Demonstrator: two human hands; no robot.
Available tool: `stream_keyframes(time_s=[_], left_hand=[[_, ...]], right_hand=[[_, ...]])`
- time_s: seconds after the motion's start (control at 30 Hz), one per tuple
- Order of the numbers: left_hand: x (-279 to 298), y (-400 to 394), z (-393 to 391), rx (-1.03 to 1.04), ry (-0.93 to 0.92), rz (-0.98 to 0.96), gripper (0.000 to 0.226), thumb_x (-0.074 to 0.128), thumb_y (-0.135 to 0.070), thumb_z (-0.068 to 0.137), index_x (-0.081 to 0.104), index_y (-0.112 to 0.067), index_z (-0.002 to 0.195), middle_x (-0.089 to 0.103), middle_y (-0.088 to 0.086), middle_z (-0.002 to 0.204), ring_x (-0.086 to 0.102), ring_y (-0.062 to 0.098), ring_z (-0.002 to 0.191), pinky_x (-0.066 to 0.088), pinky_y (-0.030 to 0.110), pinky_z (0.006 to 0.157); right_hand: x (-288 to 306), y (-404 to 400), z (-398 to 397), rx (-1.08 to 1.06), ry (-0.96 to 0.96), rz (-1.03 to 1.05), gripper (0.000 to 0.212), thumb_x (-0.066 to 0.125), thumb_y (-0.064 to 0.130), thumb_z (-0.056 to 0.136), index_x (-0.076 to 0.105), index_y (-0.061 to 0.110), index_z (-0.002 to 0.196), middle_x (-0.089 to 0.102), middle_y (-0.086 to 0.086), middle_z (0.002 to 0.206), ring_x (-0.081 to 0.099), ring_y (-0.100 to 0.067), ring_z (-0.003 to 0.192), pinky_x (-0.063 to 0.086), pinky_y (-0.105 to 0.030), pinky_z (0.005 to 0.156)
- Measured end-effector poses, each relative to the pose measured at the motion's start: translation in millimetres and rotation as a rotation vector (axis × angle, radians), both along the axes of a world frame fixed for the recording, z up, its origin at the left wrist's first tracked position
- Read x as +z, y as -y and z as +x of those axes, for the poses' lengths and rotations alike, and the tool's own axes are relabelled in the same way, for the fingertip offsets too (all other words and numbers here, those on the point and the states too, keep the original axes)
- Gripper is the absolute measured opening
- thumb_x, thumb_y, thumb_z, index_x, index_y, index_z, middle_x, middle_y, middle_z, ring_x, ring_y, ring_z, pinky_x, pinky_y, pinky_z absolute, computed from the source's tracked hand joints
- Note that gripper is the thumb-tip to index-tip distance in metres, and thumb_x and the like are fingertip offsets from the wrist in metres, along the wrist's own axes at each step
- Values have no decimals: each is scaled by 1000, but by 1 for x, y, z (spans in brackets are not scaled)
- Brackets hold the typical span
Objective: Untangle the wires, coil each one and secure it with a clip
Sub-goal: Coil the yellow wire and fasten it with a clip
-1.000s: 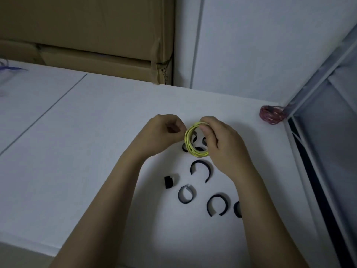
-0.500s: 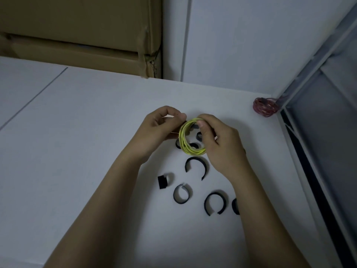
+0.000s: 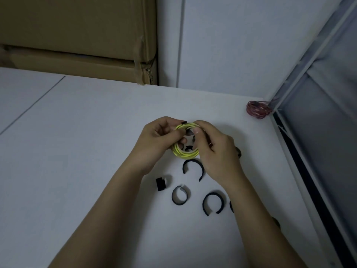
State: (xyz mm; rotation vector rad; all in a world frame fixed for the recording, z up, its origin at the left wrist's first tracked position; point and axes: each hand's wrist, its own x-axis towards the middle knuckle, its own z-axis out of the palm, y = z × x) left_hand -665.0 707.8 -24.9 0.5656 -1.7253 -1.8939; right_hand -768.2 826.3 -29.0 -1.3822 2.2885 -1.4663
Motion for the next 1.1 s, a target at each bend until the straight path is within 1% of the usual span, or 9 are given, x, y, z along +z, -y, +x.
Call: stream_keyframes(time_s=[0.13, 0.23, 0.33, 0.5, 0.6, 0.73, 0.9, 1.03, 1.1], left_hand=[[1, -3, 0, 22, -51, -35, 13, 55, 3, 92, 65, 0, 100, 70, -1, 70, 63, 9, 61, 52, 20, 60], [2, -4, 0, 29, -73, -42, 17, 54, 3, 92, 67, -2, 102, 73, 1, 77, 65, 11, 65, 55, 23, 64], [2, -6, -1, 28, -69, -27, 20, 55, 1, 92, 70, -8, 102, 75, 6, 83, 70, 15, 73, 57, 29, 71], [5, -9, -1, 20, -63, -58, 24, 56, 2, 91, 72, -16, 93, 75, 3, 79, 72, 14, 77, 57, 32, 77], [5, -6, 0, 32, -61, -68, 26, 57, 3, 91, 73, -18, 91, 76, 3, 81, 72, 15, 78, 57, 28, 76], [1, -8, 0, -10, -22, -170, 23, 57, 1, 92, 72, -13, 101, 76, 7, 87, 72, 17, 84, 56, 25, 80], [-1, -7, 0, -104, 31, -229, 23, 55, -3, 94, 72, -11, 108, 75, 4, 86, 72, 15, 86, 54, 24, 84], [-1, -9, 0, -80, 22, -273, 20, 60, -7, 92, 73, -16, 104, 75, 3, 83, 71, 16, 83, 56, 27, 83], [-1, -8, 0, -73, 28, -304, 17, 62, -10, 92, 73, -18, 102, 75, 4, 85, 71, 19, 84, 56, 30, 83]], right_hand=[[2, 0, 0, 64, -17, -26, 23, 41, 26, 99, 63, 19, 104, 60, 7, 69, 54, -10, 60, 41, -22, 53], [-1, 1, -3, 93, -29, -37, 31, 40, 24, 97, 61, 17, 119, 62, 10, 103, 58, -2, 92, 46, -15, 74], [-3, 2, -5, 69, -116, -139, 36, 47, 19, 95, 56, 14, 129, 52, 4, 122, 52, -10, 114, 46, -22, 92], [-3, 0, -11, 58, -301, -227, 10, 61, 10, 86, 67, 7, 93, 57, -2, 100, 57, -16, 94, 49, -28, 79], [-6, 1, -11, 48, -308, -225, 4, 68, 7, 85, 69, 6, 89, 59, -3, 98, 58, -16, 92, 48, -24, 80], [-10, 3, -11, -18, -447, -169, 16, 55, 11, 90, 69, 5, 90, 63, -5, 102, 55, -17, 99, 42, -18, 88], [-10, 2, -7, -64, -304, -160, 12, 53, 10, 92, 64, 8, 88, 63, 0, 89, 60, -17, 83, 45, -19, 74], [-5, 3, -6, -55, -151, -219, 7, 60, 6, 88, 64, 12, 88, 64, 5, 87, 61, -9, 83, 50, -22, 75], [-3, 2, -4, -27, -2, -226, 15, 63, 8, 87, 63, 21, 94, 64, 10, 88, 63, -5, 87, 51, -19, 78]])
